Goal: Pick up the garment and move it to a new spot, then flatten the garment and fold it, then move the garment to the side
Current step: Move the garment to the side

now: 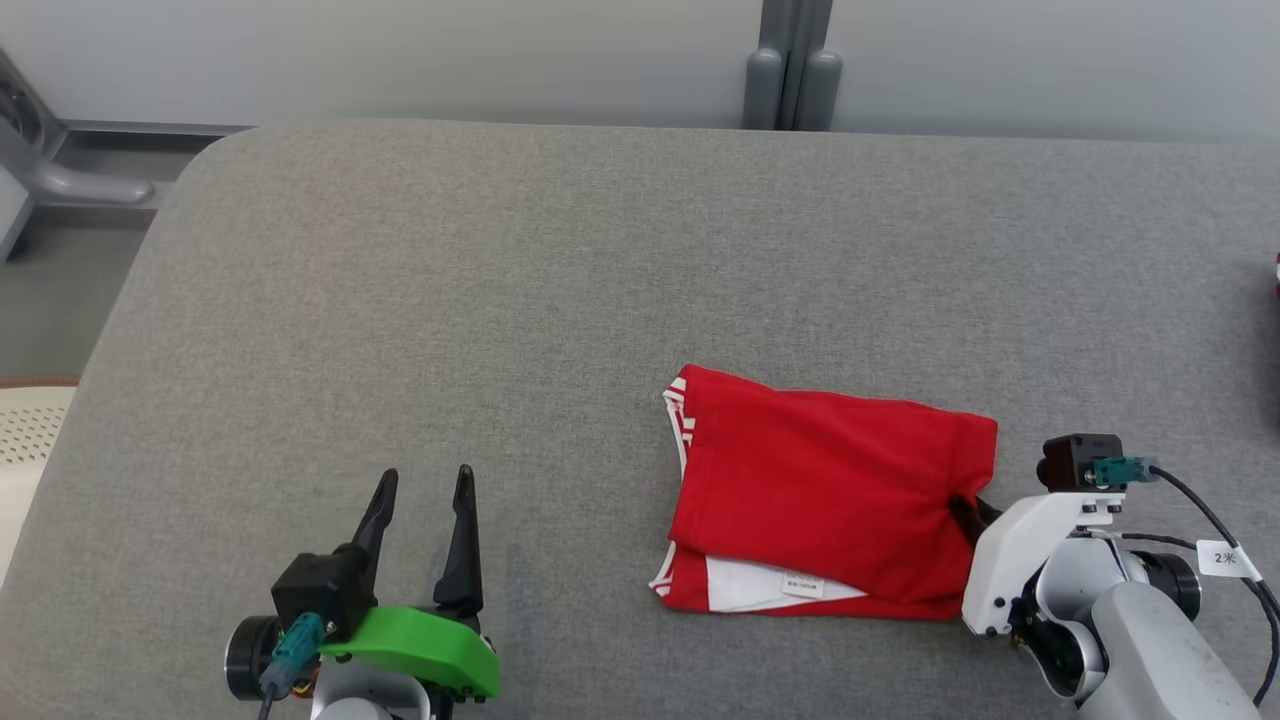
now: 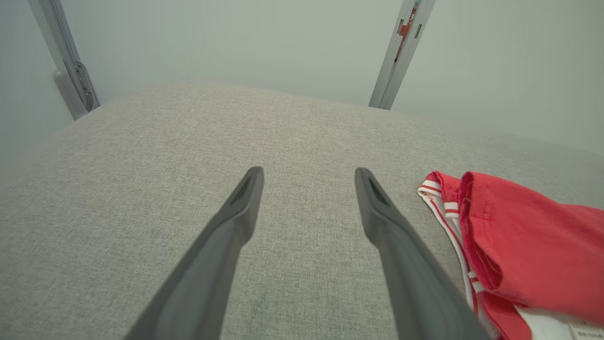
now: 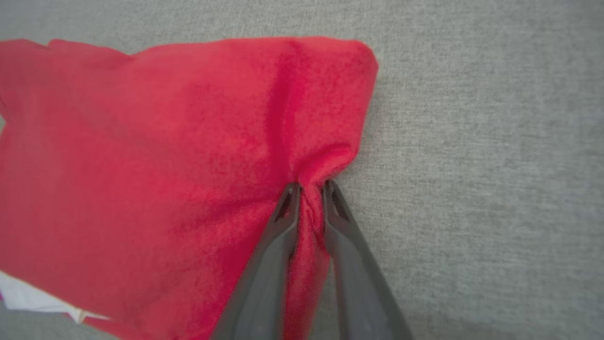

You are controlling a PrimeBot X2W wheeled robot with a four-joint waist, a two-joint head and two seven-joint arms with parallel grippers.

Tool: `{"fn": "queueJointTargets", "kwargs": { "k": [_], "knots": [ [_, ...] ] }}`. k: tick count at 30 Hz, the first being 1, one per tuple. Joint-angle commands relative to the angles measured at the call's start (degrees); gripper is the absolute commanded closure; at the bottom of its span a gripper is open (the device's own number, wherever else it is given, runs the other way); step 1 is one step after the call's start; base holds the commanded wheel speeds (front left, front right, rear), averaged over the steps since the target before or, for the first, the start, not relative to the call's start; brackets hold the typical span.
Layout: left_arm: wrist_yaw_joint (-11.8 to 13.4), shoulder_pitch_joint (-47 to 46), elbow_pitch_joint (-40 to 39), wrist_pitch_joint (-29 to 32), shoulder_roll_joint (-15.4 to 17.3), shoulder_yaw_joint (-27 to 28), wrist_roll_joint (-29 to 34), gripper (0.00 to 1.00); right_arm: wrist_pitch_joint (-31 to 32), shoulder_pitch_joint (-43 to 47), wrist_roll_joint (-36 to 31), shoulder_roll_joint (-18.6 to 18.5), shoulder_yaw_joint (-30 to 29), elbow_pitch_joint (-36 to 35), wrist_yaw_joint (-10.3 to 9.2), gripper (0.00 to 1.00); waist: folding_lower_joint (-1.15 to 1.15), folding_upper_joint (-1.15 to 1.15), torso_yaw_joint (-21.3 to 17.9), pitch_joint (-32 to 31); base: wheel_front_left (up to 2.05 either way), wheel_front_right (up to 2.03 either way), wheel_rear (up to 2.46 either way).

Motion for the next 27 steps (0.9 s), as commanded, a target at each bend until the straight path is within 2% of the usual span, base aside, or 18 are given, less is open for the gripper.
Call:
{"fn": "queueJointTargets", "kwargs": {
  "k": [1,8,18,23,27],
  "knots": [
    [-0.24,0.20,-0.36,-0.13,0.33,-0.13,0.75,0.00,-0.63,-0.53,0.31,-0.31,0.34,0.87,-0.03,1.00,0.00,0.00,-0.95,-0.11,0.00,0.00,0.00],
    [-0.58,-0.19,-1.10,0.14,0.21,-1.74,1.11,0.00,-3.68,-3.45,-0.72,-2.37,-0.49,1.58,-0.07,1.00,0.00,0.00,-7.11,0.39,0.00,0.00,0.00],
    [-0.61,-2.67,-1.83,0.43,0.09,-3.14,1.57,0.00,-4.47,-6.58,-3.04,-7.08,-4.20,-1.22,-0.06,1.00,0.00,0.00,-22.30,3.13,0.00,0.00,0.00],
    [-0.54,-3.74,-2.46,0.95,0.95,-3.40,2.00,0.00,-5.01,-7.61,-3.53,-7.19,-5.70,-3.57,-0.06,1.00,0.00,0.00,-28.66,4.98,0.00,0.00,0.00],
    [-0.46,-4.45,-3.06,1.64,1.47,-3.68,2.35,0.00,-5.47,-7.98,-3.76,-6.53,-6.42,-4.87,-0.06,1.00,0.00,0.00,-31.57,6.12,0.00,0.00,0.00]
  ]
}}
